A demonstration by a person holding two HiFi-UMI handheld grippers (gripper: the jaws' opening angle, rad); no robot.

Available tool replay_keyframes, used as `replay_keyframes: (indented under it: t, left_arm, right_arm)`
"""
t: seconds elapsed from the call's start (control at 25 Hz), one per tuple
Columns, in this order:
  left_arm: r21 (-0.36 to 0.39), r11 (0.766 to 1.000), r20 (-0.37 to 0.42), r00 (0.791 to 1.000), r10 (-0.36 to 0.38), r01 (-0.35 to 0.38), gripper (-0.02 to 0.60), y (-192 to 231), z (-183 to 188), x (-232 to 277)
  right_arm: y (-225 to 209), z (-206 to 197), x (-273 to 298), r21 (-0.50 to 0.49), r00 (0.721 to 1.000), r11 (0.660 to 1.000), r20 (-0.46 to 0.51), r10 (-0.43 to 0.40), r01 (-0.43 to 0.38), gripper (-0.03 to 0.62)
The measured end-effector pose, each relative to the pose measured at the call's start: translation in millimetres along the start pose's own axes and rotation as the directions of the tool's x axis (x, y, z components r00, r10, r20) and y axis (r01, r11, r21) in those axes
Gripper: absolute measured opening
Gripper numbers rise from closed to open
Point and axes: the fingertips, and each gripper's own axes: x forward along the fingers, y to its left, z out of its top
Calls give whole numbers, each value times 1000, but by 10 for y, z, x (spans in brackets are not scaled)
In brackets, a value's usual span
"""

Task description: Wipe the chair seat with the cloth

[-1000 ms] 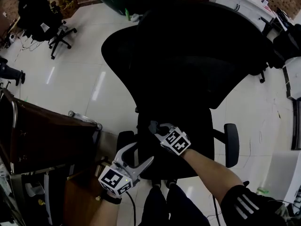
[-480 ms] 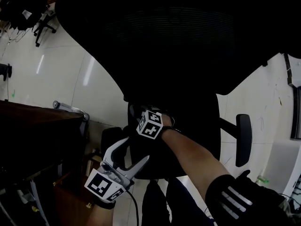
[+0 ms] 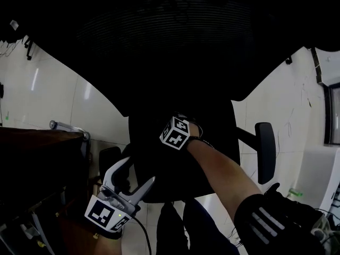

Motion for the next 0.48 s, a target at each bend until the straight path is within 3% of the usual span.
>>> replay_keyframes:
  t: [0.24, 0.48]
  left_arm:
    - [19, 1000, -16, 1000, -19, 19, 316, -96, 46, 109]
    - [24, 999, -29, 999, -25, 26, 315, -153, 49, 154]
  right_arm:
    - [-578, -1018, -566, 78, 991, 993, -98, -86, 93, 34]
    - [-1019, -1735, -1188, 213, 952, 939, -205, -227, 269, 34]
